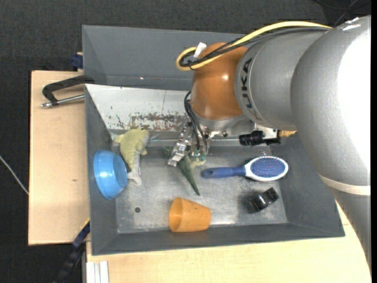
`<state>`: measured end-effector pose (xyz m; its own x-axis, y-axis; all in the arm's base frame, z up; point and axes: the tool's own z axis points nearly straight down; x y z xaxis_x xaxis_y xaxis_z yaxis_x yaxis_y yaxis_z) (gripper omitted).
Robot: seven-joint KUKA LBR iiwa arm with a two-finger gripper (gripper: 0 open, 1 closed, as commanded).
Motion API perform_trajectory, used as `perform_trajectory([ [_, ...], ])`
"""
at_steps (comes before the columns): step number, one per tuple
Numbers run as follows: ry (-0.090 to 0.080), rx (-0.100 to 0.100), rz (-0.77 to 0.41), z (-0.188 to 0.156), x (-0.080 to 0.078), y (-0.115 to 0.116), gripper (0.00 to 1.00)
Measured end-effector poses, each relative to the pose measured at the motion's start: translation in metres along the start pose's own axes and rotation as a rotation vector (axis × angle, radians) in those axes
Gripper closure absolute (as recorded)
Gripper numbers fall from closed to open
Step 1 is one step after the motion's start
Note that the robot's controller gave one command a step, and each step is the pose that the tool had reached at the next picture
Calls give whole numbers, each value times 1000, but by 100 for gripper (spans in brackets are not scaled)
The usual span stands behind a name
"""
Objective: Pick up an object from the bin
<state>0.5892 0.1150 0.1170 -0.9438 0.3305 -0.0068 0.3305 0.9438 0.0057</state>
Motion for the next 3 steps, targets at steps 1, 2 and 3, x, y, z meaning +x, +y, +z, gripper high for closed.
perform_trajectory([
  [1, 3, 1, -1, -8, -1, 1, 100],
  [2, 1, 1, -3, -31, -2, 2, 100],
  [3, 3, 2, -5, -36, -3, 3, 100],
])
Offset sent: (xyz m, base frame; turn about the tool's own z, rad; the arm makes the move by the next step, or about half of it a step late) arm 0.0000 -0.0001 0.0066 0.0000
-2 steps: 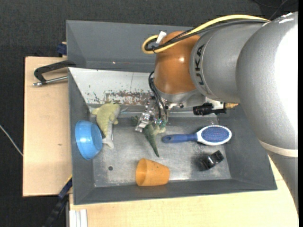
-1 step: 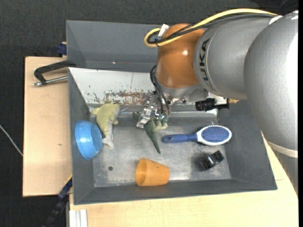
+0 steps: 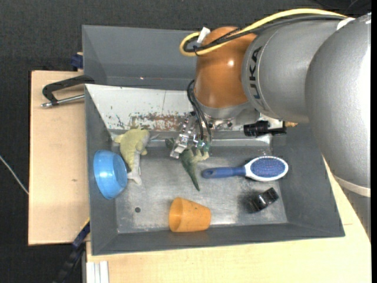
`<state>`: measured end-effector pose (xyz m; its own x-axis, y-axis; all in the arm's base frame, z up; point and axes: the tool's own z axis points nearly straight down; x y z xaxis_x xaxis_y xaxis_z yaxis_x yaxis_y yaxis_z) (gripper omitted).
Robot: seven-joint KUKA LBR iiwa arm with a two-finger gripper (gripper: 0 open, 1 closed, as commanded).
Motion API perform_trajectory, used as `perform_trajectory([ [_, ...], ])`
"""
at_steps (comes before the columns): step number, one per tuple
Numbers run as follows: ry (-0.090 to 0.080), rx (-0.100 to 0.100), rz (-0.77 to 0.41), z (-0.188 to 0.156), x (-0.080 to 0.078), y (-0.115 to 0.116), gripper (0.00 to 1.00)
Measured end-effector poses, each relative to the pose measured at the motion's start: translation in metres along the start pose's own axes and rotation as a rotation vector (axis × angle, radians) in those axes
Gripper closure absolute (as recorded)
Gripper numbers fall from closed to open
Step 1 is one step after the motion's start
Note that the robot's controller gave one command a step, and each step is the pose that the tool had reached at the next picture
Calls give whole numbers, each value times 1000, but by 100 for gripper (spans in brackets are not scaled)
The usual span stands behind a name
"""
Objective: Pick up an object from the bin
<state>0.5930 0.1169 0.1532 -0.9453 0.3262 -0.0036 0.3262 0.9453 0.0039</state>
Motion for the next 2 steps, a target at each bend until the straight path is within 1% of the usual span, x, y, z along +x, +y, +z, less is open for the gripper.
perform_trajectory([
  [1, -3, -2, -2, -26, -1, 1, 100],
  [2, 0, 1, -3, -27, -2, 2, 100],
])
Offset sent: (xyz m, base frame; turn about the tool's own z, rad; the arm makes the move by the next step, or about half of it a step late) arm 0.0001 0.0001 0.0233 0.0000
